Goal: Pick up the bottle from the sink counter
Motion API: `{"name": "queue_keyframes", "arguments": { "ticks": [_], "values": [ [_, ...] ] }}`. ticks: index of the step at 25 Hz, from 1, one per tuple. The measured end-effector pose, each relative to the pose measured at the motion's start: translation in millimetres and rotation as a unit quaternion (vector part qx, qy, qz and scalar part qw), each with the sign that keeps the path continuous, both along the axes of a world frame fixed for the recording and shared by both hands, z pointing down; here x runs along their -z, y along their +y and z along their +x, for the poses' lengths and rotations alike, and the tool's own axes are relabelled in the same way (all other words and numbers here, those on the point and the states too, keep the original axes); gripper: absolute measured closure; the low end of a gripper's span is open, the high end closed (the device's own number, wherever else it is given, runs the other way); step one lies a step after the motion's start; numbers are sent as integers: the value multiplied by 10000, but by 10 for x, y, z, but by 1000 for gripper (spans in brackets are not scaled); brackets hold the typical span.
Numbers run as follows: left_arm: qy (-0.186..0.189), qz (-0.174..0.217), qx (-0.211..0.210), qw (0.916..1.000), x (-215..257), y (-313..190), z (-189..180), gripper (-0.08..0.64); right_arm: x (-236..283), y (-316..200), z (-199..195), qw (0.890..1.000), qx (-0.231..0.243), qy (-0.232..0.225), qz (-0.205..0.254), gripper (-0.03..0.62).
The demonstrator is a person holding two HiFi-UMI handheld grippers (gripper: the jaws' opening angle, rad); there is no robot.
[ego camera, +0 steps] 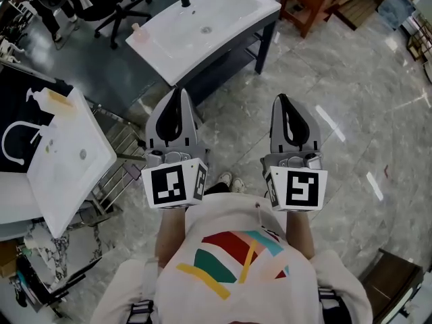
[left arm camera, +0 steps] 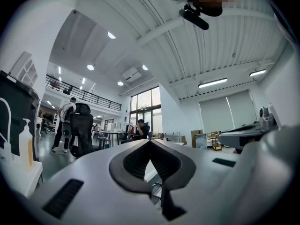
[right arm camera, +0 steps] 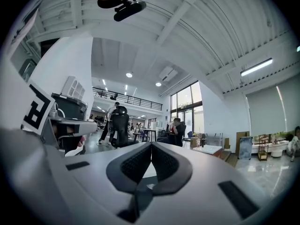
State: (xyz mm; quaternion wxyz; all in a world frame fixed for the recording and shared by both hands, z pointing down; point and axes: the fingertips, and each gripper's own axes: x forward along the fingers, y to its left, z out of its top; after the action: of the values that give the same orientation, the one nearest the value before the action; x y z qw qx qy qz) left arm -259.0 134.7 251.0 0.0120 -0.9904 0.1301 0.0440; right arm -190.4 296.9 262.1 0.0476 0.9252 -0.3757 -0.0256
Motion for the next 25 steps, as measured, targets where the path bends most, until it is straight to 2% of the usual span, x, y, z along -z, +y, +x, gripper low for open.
{"name": "queue_keyframes", "arguments": {
  "ticks": [5, 17, 25],
  "values": [
    [151, -102, 1, 9998, -63, 62, 85, 541, -101, 125, 55, 10000, 55, -74, 25, 578],
    [152, -76, 22, 9999, -35, 59, 355, 541, -136, 319, 325, 9999, -73, -92, 35, 578],
    [333, 28, -30, 9994, -60, -29, 671, 541, -176, 307, 605, 9998, -126, 105, 140, 578]
  ]
}}
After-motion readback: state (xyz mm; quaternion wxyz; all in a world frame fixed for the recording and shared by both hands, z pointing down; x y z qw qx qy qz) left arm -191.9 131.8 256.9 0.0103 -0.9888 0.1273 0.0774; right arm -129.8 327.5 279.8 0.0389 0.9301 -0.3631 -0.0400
